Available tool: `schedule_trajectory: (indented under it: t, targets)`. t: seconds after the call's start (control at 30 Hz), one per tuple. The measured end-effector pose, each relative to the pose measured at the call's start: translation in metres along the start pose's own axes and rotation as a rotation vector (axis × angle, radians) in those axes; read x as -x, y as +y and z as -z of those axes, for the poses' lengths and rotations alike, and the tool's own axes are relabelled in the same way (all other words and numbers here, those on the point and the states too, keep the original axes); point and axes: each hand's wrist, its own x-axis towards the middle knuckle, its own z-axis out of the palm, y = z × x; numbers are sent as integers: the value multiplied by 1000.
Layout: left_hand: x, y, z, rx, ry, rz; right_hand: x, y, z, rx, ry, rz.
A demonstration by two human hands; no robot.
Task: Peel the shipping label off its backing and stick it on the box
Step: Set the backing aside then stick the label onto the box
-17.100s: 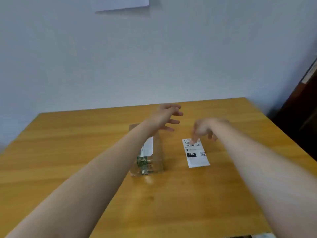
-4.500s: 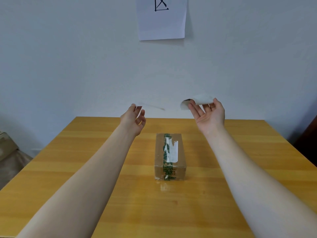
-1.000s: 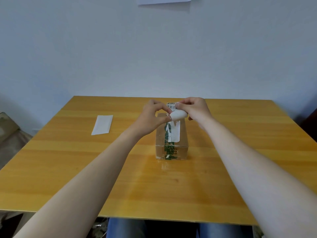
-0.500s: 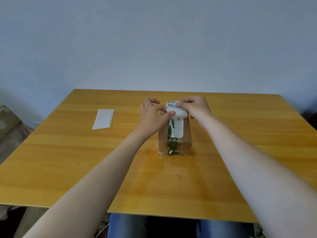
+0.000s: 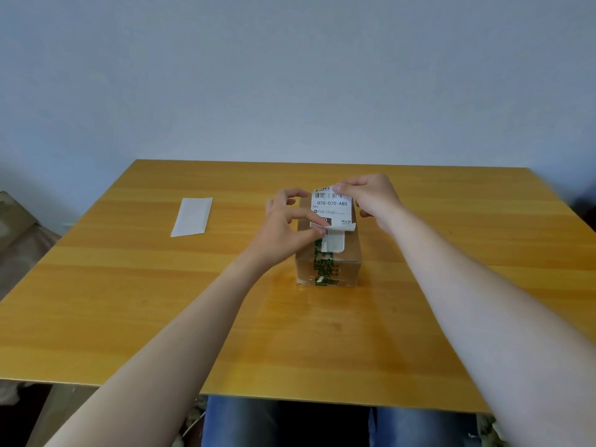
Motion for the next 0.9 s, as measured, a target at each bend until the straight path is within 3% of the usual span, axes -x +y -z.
schedule_trajectory:
  t: [0.17, 0.6, 0.9]
  targets:
    - [10, -6, -1, -14, -36, -48, -6, 6, -3, 21, -19, -19]
    - [9, -19, -5, 32, -19, 28, -20, 19, -12, -3, -28, -69]
    - [7, -29, -11, 161, -28, 33, -23, 26, -17, -18, -31, -79]
